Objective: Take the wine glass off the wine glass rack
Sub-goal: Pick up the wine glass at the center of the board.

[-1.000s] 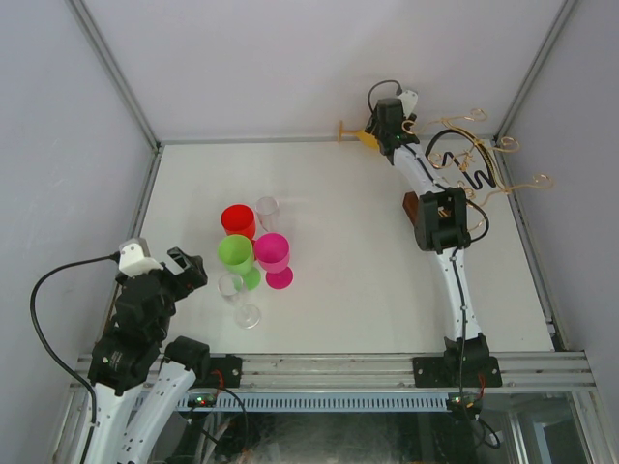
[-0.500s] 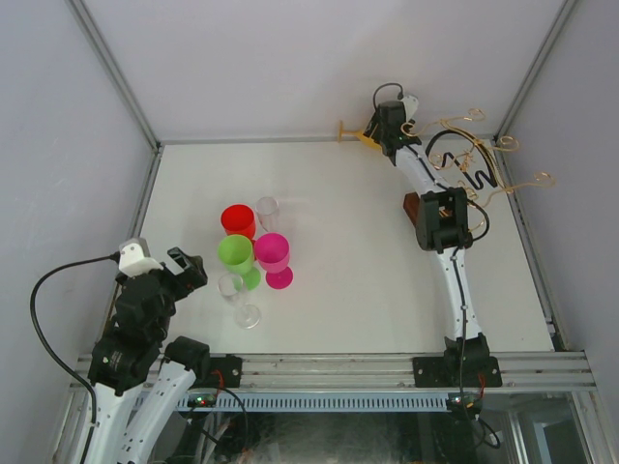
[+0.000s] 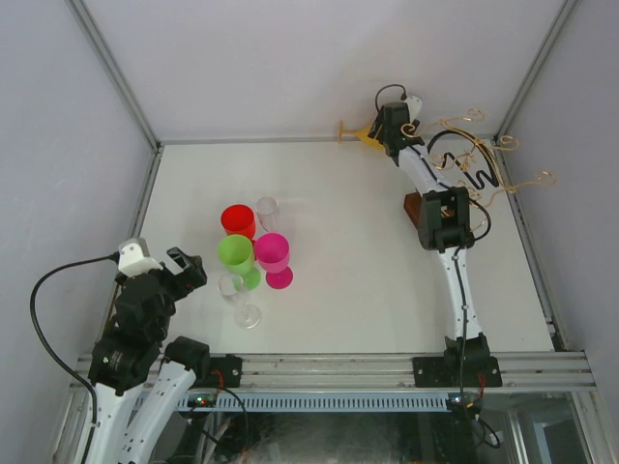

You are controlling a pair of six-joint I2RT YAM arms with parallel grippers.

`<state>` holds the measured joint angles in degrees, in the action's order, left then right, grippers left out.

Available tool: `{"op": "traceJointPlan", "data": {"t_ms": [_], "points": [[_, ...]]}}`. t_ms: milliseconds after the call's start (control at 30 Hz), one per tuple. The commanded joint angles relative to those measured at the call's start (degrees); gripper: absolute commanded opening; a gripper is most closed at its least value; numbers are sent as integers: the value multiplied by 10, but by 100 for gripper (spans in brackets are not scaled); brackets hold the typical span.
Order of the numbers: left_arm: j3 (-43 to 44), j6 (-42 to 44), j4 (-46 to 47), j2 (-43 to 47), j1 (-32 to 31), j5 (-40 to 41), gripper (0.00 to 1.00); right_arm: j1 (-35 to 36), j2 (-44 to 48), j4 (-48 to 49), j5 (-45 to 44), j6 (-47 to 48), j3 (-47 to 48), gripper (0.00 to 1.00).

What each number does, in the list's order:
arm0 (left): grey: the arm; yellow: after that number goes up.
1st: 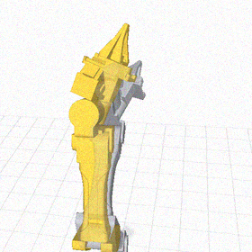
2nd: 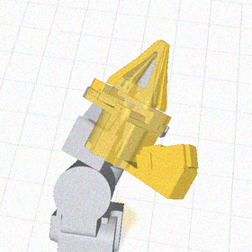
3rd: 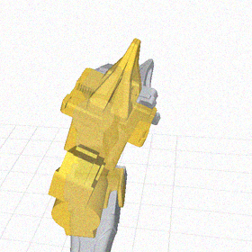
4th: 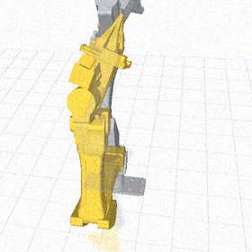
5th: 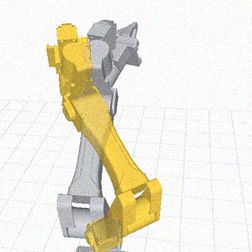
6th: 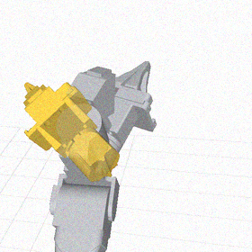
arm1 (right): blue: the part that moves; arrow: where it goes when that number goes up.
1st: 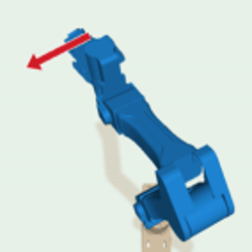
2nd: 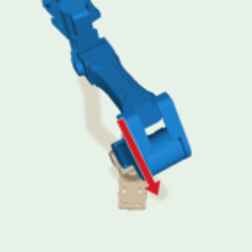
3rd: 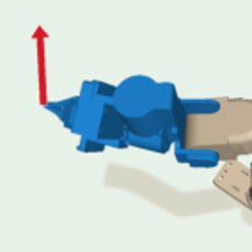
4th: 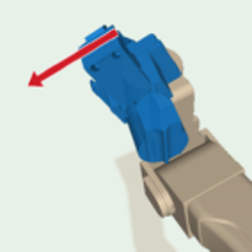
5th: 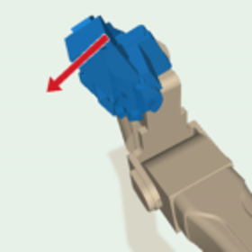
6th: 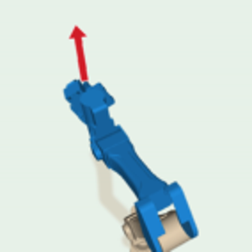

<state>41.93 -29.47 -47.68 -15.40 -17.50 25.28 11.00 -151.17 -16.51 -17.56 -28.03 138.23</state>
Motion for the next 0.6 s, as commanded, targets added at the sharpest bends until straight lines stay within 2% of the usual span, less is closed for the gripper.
{"op": "traceJointPlan", "data": {"t_ms": [0, 100, 233, 400, 500, 567], "points": [[-11, -7, 18, -13, 7, 3, 100, -24, -13, 1, 90, -43, 35, 70], [-11, -7, 19, -13, 10, 0, 100, -26, -26, 15, 149, -63, 42, 69], [-11, -5, 20, -16, 15, -3, 100, -20, -37, 43, 182, -71, 48, 64], [-12, -4, 22, -19, 20, -6, 100, -2, -26, 61, 178, -37, 37, 46], [-12, -3, 23, -18, 22, -10, 100, 7, -7, 78, 177, -29, 11, 25], [-13, -3, 23, -16, 24, -10, 100, 14, 8, 96, 178, -21, -11, 19]]}}
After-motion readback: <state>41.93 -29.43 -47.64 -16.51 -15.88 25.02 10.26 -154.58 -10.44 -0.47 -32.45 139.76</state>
